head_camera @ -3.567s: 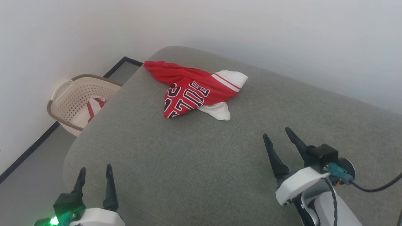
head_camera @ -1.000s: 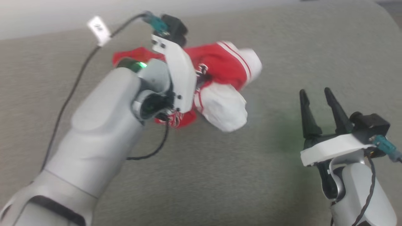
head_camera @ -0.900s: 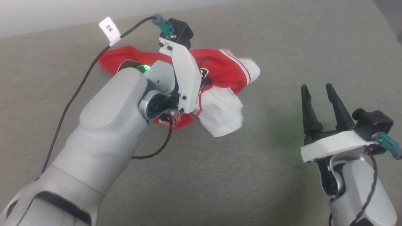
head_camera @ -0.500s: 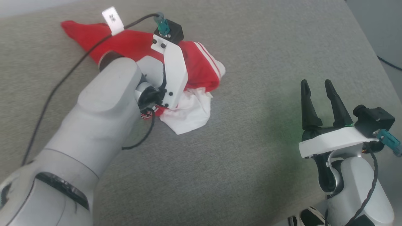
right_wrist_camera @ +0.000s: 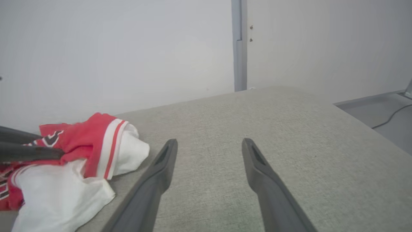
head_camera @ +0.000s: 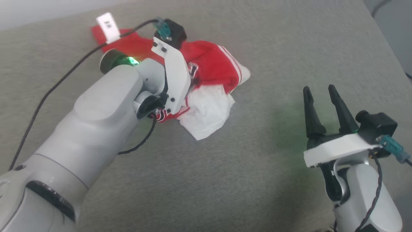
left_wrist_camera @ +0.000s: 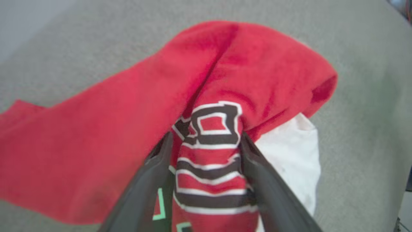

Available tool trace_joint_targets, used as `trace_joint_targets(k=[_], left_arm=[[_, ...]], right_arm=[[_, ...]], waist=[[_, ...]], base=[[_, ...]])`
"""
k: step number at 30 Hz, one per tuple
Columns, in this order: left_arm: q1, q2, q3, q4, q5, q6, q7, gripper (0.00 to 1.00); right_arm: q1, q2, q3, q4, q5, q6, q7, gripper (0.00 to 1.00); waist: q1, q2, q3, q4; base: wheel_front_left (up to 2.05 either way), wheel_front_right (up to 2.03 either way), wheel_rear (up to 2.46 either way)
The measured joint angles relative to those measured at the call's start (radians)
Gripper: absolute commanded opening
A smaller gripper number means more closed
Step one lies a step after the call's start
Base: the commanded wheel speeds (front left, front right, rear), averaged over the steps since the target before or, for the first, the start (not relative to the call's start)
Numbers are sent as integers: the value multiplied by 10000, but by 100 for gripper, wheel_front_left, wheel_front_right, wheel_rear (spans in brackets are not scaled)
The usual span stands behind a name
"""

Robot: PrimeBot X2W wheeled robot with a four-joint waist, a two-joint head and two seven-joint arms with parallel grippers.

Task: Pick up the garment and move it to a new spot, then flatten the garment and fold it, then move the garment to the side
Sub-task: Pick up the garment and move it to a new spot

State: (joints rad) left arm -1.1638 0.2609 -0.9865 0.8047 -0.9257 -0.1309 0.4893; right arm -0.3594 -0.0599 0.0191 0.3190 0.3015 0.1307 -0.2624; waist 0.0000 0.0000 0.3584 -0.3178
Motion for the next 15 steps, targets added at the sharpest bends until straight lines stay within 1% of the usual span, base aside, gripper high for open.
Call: trace_joint_targets(k=[4, 8, 10, 15], left_arm=[[459, 65, 224, -539, -685, 2, -1179, 100], [1323, 257, 196, -980, -1030, 2, -2295, 100], [1890, 428, 207, -1034, -1204, 2, -2943, 100], [3361, 593, 345, -811, -1413, 2, -4715, 100]], right_arm=[[216, -284, 38, 69, -286, 0, 0, 100], [460, -612, -46, 150, -451, 0, 0, 100], [579, -775, -127, 190, -497, 0, 0, 100], [1072, -1204, -324, 376, -704, 0, 0, 100]], waist=[[0, 0, -530, 548], [0, 0, -1059, 1205], [0, 1, -1320, 1540], [0, 1, -1976, 2354]], base=[[0, 0, 0], [0, 0, 0], [0, 0, 0], [0, 0, 0]])
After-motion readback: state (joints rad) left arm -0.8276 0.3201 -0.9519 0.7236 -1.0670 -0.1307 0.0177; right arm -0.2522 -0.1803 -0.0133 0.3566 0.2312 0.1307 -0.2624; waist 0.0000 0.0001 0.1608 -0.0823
